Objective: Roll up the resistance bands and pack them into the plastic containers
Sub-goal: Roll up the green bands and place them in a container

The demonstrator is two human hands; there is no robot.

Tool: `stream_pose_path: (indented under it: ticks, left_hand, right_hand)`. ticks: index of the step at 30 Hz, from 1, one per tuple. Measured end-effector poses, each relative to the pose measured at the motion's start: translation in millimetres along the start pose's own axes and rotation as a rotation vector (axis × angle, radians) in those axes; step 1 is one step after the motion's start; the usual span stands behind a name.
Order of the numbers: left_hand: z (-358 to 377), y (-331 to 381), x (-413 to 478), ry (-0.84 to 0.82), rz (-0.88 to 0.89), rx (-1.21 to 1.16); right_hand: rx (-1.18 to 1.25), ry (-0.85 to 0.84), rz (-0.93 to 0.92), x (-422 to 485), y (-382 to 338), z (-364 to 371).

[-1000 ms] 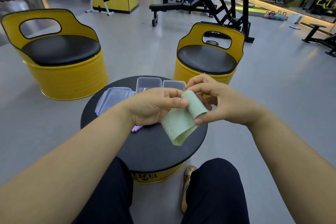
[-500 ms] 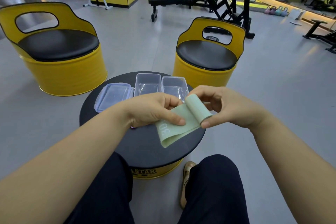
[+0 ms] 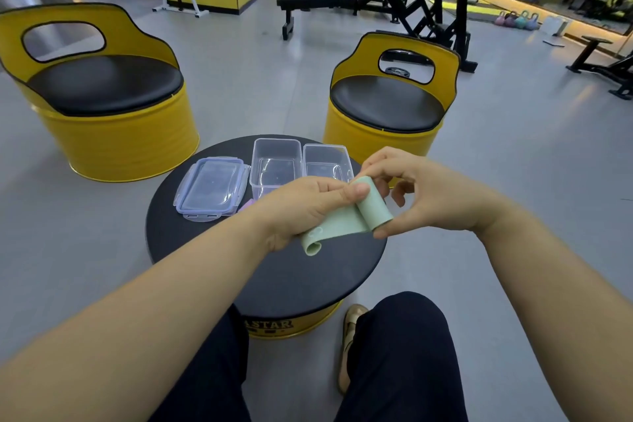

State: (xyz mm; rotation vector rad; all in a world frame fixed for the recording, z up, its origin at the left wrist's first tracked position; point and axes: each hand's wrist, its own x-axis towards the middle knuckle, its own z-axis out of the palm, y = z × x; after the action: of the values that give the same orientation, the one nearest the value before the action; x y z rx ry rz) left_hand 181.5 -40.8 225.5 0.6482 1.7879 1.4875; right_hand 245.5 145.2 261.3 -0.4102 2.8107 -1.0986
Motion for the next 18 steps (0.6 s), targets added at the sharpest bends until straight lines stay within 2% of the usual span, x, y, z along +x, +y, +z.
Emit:
stream_pose_path:
  ticks: [4,7,12,18]
  left_hand:
    - [-0.3,-0.6,1.5,0.023,0.023,-0.010]
    - [-1.1,0.5,0.9,0.032,0.054,-0.072]
    - [-5.0,0.5,1.7,0.161,0.107,-0.184]
    - [-0.5,-0.7,5.8,0.282,0.173,-0.245]
  right_hand:
    - [-0.041,0.020,-0.002,1.0,-1.8,1.1]
    - [0.017,0.063,0.014,0.8,-2.1,3.6]
    - [0.461,0.229,0.111,0.0,-0.8,17.1]
    - [0.678,0.535,0.154,12.8,-5.6,45.5]
